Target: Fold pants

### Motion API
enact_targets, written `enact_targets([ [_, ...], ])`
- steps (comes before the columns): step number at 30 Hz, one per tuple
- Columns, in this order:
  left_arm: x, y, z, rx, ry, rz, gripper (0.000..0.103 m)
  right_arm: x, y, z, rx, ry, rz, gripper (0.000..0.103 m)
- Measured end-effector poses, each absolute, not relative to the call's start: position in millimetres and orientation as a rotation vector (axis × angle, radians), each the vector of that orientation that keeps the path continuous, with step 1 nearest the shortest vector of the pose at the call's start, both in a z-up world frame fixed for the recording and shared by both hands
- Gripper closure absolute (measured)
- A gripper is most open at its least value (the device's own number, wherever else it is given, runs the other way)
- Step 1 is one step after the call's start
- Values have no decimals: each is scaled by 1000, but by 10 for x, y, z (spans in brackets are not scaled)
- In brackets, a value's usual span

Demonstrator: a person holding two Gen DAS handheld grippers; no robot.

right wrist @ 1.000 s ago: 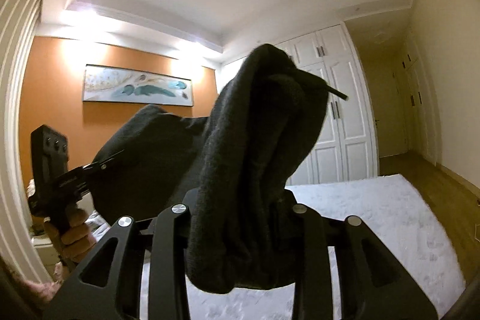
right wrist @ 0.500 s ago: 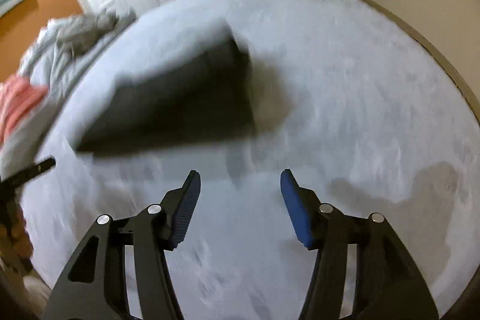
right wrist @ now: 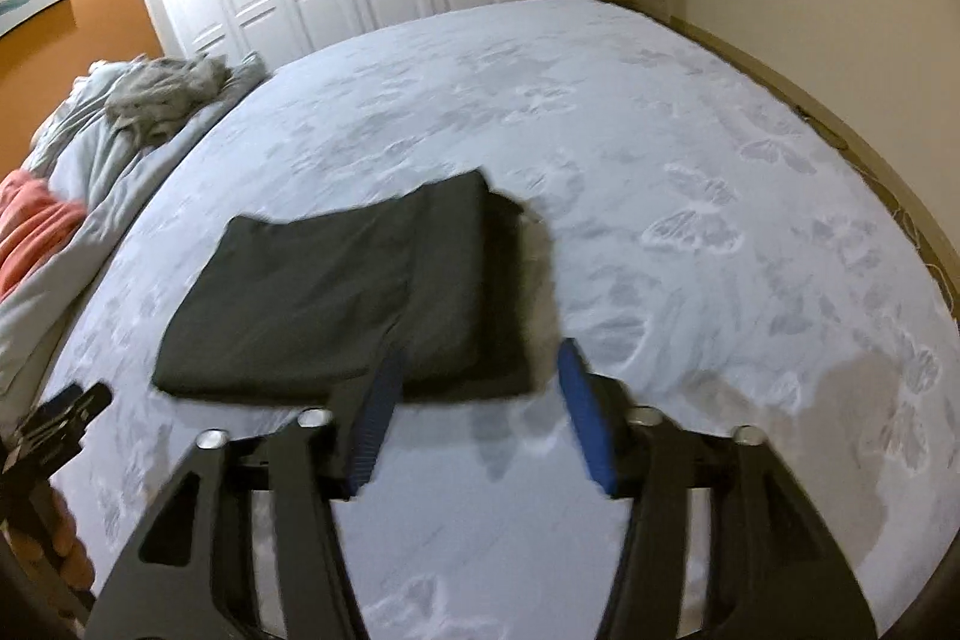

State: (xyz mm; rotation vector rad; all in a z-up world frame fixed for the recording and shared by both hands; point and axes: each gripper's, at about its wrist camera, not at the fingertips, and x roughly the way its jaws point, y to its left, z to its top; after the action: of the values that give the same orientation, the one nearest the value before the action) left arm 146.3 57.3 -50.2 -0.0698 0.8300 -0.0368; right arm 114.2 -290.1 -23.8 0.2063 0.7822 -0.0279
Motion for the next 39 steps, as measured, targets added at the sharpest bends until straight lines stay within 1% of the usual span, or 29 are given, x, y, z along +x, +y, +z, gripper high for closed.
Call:
enact_targets([
  [1,1494,568,-523,-75,837,-40,25,1219,-2937,-246,219,797,-21,87],
  [2,1510,556,-547,-72,839,-38,25,1290,-2933,-242,230,802,-7,89],
  [5,1532,492,-585,-48,839,-57,25,1594,-2983,-253,214,810,17,89],
  [8,1518,415,-613,-21,837,-96,25,1922,-3228,-262,254,795,-24,87],
  [9,1504,385,-615,-16,834,-112,25,2043,-3315,-291,270,806,-20,87],
  [11,1484,314,-624,3,828,-136,19,2274,-3441,-370,301,837,17,87],
  [19,1393,89,-707,83,803,-173,17,2845,-3538,-721,445,908,112,87],
  [21,1394,80,-726,87,812,-178,17,2919,-3472,-782,445,946,151,89],
  [24,1409,117,-721,68,817,-168,17,2755,-3393,-760,441,1007,220,93],
  [29,1428,161,-742,1,849,-175,17,2398,-3280,-884,382,1091,226,94],
  [33,1382,130,-713,25,828,-162,17,2125,-3324,-638,382,1000,167,93],
  [39,1295,61,-612,85,772,-141,17,1337,-3154,-69,203,819,71,92],
])
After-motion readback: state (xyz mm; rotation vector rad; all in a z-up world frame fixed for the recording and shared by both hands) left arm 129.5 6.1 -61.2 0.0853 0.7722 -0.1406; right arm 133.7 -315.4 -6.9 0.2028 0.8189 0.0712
